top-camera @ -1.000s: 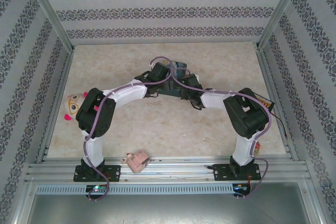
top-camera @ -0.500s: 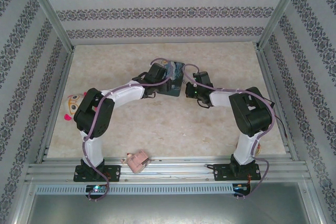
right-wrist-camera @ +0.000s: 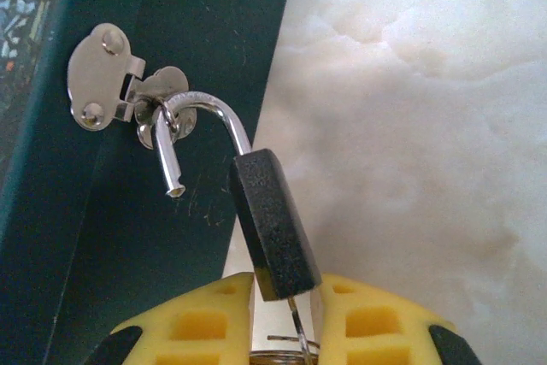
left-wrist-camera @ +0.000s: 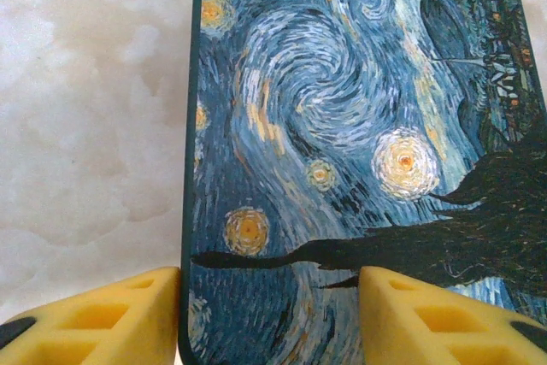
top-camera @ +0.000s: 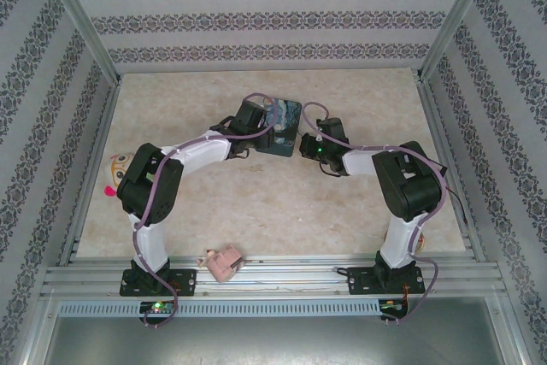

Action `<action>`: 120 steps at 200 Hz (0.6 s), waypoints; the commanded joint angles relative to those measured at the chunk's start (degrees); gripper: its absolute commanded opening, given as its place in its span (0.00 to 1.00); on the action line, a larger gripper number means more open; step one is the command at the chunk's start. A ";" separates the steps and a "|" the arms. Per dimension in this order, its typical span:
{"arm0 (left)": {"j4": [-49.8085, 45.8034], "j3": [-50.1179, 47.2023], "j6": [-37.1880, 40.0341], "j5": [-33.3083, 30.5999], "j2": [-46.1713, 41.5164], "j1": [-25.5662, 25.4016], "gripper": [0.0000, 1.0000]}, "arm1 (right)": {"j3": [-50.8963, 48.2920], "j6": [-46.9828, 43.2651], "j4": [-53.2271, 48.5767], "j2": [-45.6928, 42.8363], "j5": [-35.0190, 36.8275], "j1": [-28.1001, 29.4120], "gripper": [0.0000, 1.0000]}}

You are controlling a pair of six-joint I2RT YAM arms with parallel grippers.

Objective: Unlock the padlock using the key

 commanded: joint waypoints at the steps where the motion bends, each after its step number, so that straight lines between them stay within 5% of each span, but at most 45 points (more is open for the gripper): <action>1: -5.57 -2.80 2.33 2.48 1.36 0.27 0.53 | -0.22 3.33 6.76 0.42 0.22 -0.39 0.00; 94: -5.39 -3.13 1.93 4.01 1.58 0.33 0.51 | 3.37 7.28 10.77 4.33 3.77 0.97 0.00; 120: -5.76 -3.40 2.45 3.24 0.72 1.25 0.50 | 1.11 4.53 5.28 0.47 4.38 0.73 0.18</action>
